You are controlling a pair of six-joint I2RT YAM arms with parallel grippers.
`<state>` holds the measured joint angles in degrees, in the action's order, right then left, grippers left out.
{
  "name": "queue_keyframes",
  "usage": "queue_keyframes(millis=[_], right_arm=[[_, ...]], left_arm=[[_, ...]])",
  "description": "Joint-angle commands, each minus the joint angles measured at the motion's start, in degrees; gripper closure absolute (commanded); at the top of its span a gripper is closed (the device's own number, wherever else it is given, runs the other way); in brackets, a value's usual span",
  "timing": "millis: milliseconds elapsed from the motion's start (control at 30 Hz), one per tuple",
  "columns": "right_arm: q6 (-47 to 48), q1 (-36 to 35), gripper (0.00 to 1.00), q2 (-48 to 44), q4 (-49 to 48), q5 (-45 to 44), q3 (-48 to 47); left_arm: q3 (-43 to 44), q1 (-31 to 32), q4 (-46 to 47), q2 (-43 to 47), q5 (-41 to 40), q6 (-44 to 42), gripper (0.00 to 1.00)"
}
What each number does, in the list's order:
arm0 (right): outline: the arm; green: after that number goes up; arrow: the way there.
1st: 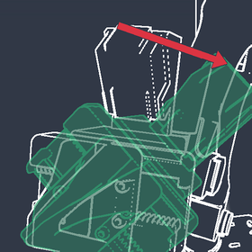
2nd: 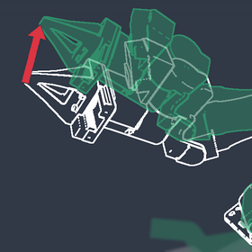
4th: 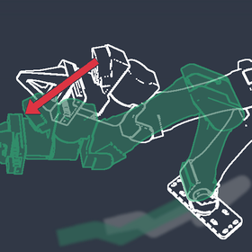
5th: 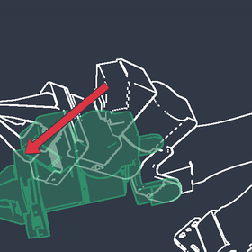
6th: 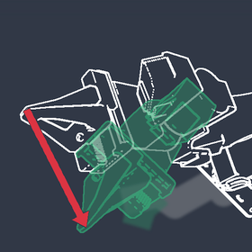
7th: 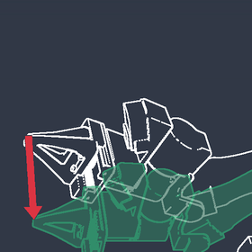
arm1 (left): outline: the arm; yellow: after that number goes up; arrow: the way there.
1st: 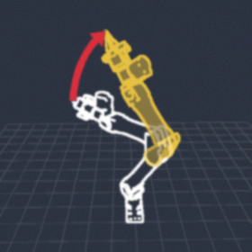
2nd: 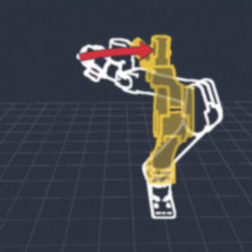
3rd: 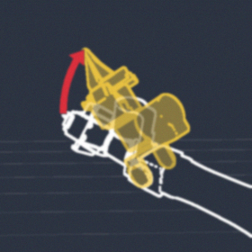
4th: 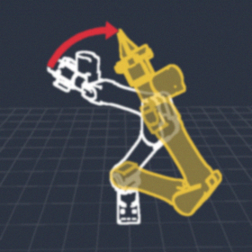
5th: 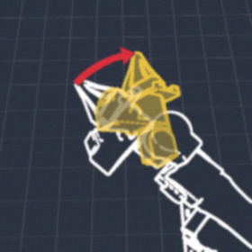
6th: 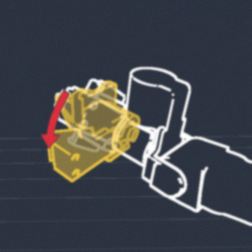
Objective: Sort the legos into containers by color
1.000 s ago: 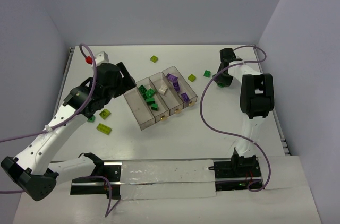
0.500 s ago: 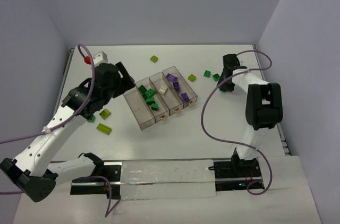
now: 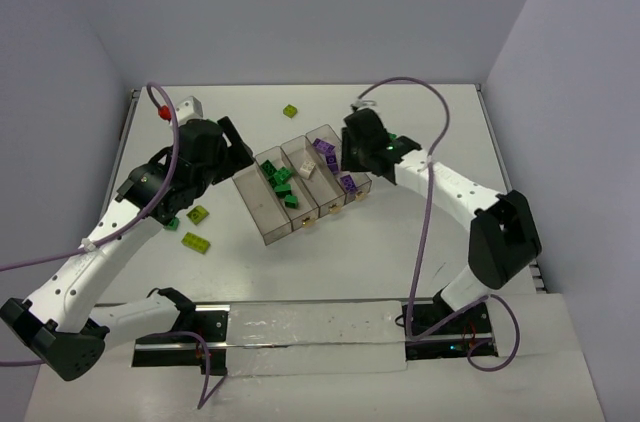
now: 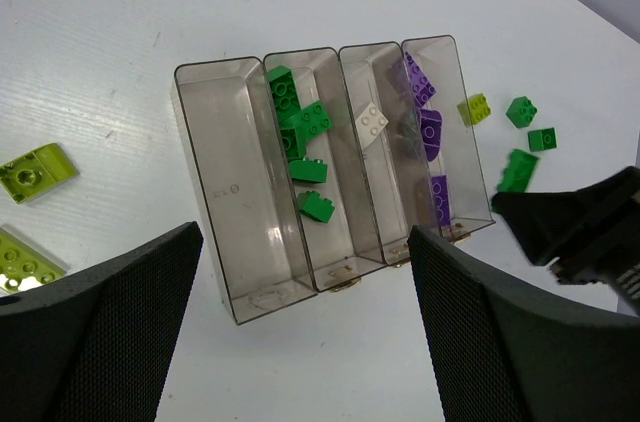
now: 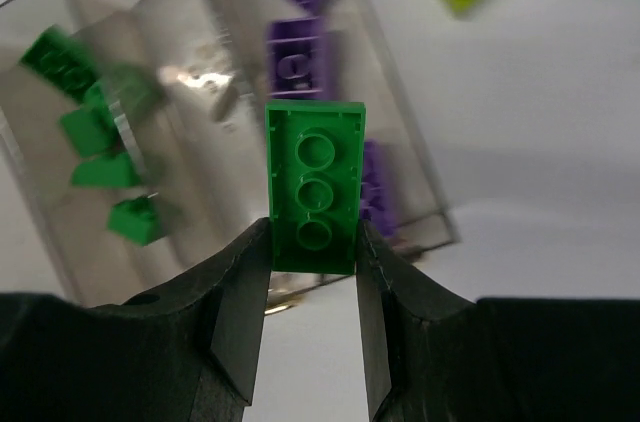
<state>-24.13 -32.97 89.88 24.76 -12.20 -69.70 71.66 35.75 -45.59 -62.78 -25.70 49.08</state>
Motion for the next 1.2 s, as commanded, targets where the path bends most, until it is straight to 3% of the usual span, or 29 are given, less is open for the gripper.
queue_keyframes(millis=[0,333,700,833,1033,1167], right_arm=[[2.85,-8.36,0.63,5.78,-0.55,-1.05,-7.80],[4.20,-17.48,0.62,16.67,3.68,-3.06,-17.92],[3.02,-19.49,0.57,15.99,4.41,-4.44,-14.36],[1.98,-19.67,0.46,14.88,4.70,-5.74,-12.58],[1.99,-19.76,0.18,12.60,6.21,-8.39,-13.13],[2.89,-18.79,0.18,9.96,7.54,-12.24,-14.56]], left_arm=[[1.64,-0.33,2.31,0.71,-0.18,0.03,0.08],[1.56,-0.51,1.38,2.37,-0.93,-0.03,0.08],[0.76,-0.51,1.48,3.03,-0.76,-0.38,0.08],[0.41,-0.51,1.29,3.46,-0.93,-0.30,0.08],[0.14,-0.51,1.11,4.17,-0.94,-0.11,0.08],[-0.11,-0.53,1.07,4.54,-0.96,0.08,0.08]])
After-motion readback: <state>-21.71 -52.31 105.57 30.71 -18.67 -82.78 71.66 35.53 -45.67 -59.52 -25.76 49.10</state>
